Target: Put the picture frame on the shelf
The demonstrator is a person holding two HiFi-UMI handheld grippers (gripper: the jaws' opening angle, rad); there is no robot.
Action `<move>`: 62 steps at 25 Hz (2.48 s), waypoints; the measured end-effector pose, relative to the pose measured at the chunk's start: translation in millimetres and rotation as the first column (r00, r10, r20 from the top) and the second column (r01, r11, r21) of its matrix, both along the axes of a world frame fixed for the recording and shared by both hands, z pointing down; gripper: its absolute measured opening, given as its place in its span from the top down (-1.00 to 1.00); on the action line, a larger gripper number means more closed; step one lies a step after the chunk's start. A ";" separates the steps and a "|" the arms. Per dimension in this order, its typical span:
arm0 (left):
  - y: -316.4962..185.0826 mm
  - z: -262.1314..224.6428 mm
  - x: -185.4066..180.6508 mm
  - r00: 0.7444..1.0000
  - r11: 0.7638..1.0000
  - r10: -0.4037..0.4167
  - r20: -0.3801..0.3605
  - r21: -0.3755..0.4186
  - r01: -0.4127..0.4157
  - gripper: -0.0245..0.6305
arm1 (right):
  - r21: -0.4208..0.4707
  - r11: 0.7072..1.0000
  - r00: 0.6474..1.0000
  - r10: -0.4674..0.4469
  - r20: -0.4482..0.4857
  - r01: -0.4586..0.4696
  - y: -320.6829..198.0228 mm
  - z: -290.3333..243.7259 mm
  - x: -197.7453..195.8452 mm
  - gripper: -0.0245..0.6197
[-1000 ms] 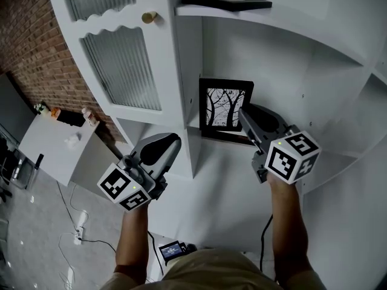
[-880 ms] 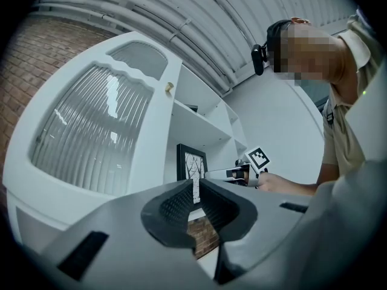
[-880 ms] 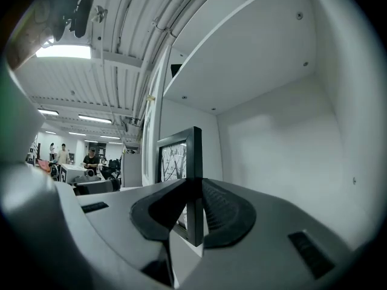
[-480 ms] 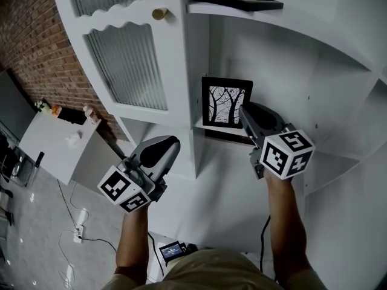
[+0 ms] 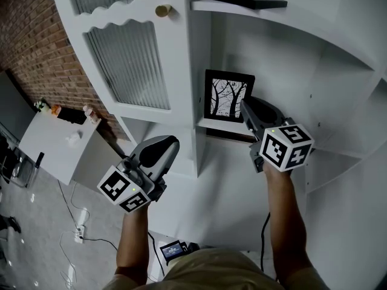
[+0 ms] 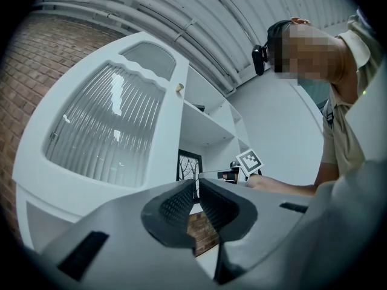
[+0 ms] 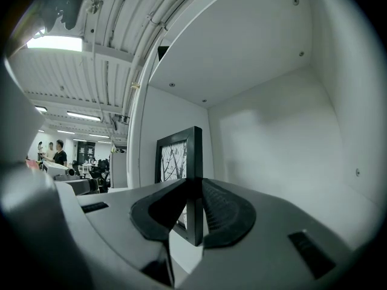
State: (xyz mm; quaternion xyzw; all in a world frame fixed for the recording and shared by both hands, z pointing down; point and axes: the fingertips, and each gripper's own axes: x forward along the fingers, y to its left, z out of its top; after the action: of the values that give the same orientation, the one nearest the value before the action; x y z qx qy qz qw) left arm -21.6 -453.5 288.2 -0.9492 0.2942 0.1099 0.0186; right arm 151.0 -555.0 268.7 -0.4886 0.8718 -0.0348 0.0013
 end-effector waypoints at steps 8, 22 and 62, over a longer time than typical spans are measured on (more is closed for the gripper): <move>-1.9 3.4 -1.7 1.000 1.000 0.006 -0.001 -0.007 -0.006 0.81 | 0.012 1.000 1.000 0.003 -0.013 -0.002 -1.9 0.0 -1.4 0.69; -0.6 5.8 -2.1 1.000 1.000 0.017 -0.002 -0.013 -0.017 0.81 | 0.032 0.999 1.000 0.007 -0.026 -0.006 1.5 -0.3 -1.5 0.68; 27.1 5.0 -9.0 0.999 0.999 0.037 0.017 -0.005 -0.037 0.81 | 0.052 0.994 0.995 0.097 0.017 -0.098 56.4 -5.6 24.9 0.57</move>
State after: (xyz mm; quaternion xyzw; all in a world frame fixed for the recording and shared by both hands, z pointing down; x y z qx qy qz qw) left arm -30.6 -426.4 293.2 -0.9554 0.2767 0.1015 0.0166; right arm 175.9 -498.6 263.1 -0.5300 0.8476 -0.0151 0.0223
